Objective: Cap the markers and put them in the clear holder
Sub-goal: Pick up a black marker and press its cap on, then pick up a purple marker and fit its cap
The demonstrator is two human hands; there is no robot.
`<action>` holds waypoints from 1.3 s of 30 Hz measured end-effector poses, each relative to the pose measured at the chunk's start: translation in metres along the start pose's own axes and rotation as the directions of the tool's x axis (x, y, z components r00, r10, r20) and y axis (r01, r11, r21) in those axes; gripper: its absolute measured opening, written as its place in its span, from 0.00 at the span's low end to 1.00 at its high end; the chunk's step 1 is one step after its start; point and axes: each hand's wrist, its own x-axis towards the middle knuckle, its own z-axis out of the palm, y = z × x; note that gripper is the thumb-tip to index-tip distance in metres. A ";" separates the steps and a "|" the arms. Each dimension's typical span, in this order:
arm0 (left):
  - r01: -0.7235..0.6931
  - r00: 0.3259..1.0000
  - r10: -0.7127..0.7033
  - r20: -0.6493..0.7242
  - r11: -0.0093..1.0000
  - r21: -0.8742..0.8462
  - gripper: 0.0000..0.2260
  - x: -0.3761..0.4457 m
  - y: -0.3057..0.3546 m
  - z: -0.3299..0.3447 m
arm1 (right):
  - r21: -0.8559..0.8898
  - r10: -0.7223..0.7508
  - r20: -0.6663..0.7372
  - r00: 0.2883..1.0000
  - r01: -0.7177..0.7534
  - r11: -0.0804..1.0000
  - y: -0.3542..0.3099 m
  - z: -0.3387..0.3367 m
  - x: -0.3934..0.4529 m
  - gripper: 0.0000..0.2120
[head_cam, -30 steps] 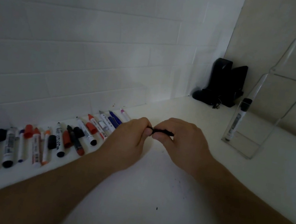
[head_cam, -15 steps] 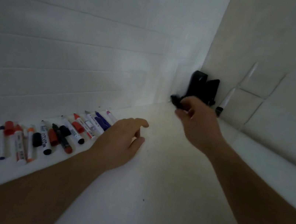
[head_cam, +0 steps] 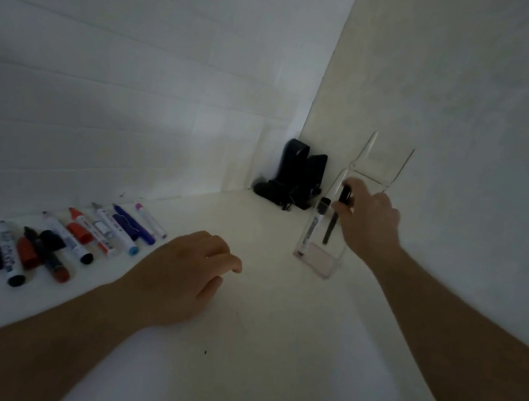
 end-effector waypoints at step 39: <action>0.703 0.678 -0.629 -0.379 0.706 0.087 0.13 -0.009 -0.054 -0.036 | 0.364 -0.594 0.254 0.764 0.494 0.790 -0.189 0.120 -0.065 0.15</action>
